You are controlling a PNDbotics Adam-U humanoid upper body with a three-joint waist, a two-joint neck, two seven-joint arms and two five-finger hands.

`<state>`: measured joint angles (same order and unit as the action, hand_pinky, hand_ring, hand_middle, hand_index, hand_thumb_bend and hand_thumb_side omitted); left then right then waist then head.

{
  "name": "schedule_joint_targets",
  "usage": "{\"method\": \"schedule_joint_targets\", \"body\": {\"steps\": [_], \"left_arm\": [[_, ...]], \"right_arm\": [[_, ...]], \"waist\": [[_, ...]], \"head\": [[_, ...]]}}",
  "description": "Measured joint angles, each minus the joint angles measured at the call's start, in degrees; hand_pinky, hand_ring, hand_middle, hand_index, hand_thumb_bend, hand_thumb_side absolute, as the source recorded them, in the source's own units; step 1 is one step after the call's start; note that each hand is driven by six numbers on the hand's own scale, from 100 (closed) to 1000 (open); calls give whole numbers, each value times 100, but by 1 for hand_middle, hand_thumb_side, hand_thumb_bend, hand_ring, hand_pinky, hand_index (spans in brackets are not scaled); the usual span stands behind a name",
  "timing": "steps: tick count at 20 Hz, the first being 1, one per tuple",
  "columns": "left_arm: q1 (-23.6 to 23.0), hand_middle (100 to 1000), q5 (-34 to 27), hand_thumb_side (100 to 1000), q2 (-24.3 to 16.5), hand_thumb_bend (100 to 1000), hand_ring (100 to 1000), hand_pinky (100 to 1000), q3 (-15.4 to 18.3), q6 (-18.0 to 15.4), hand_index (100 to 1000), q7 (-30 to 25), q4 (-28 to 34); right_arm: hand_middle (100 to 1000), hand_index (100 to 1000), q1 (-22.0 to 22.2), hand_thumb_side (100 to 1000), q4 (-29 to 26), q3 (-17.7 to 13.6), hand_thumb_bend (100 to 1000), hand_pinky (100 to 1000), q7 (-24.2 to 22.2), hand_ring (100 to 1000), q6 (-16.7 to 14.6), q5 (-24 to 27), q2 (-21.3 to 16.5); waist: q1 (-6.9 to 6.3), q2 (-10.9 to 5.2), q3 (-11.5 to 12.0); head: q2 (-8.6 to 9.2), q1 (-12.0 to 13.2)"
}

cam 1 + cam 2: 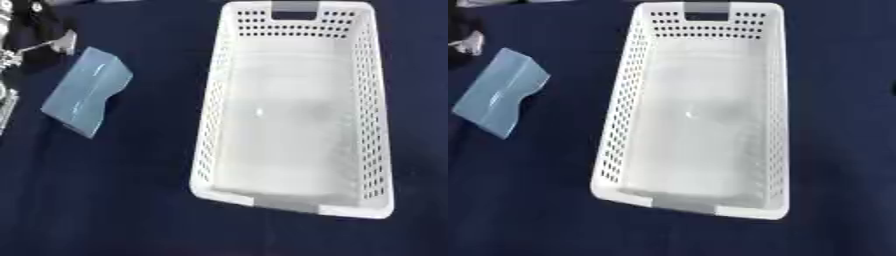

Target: Pick up objects on the table and place them in the box.

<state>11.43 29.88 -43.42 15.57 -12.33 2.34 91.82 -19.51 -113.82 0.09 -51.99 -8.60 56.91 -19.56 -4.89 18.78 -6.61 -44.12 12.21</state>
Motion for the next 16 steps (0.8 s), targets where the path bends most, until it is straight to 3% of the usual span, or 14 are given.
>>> {"method": "schedule_joint_targets", "body": {"steps": [1,2,4,7,8,9,11,12,13,16], "left_arm": [[-11,857,509,789,-13,373,826,594,7,148,941,-213,117],[-13,806,1006,815,-17,489,719,468,17,306,905,-398,242],[-1,732,1988,834,-18,588,589,351,26,639,857,-704,481],[33,707,3124,833,-18,619,556,315,24,1069,835,-983,785],[59,640,3397,846,-18,689,500,240,24,1187,805,-1047,850],[96,661,3655,837,-11,678,512,263,24,1298,812,-1118,899],[163,621,4072,856,33,686,503,218,24,1465,803,-1269,961],[182,617,4240,870,73,606,507,199,24,1532,801,-1347,967],[201,618,4387,868,142,623,507,201,28,1592,802,-1429,965],[217,613,4655,879,470,433,499,166,109,1727,795,-1643,926]], "right_arm": [[830,976,14,769,0,2,100,826,0,739,-1,-4,-2],[831,979,25,769,0,3,100,826,1,740,-2,-14,-6],[831,982,40,768,0,3,100,827,1,740,-2,-44,-23],[831,984,84,768,0,3,100,828,1,740,-2,-72,-23],[832,985,86,768,0,3,100,828,1,740,-2,-84,-23],[831,985,89,768,0,2,100,828,1,740,-1,-97,-23],[831,984,91,769,0,1,100,827,0,740,1,-100,-23],[832,986,91,769,0,0,100,828,0,740,2,-100,-23],[831,985,93,769,0,-3,100,828,-1,740,2,-100,-23],[833,998,121,766,0,-14,100,827,-1,742,4,-113,-23]], "waist": [[-6,0,11],[-13,0,17],[-28,0,48],[-33,-1,75],[-38,-2,77],[-46,-3,78],[-59,-7,88],[-60,-13,90],[-59,-15,95],[-46,-15,139]], "head": [[0,0],[0,0],[0,0],[0,0],[0,0],[0,0],[0,0],[0,1],[0,6],[0,43]]}}
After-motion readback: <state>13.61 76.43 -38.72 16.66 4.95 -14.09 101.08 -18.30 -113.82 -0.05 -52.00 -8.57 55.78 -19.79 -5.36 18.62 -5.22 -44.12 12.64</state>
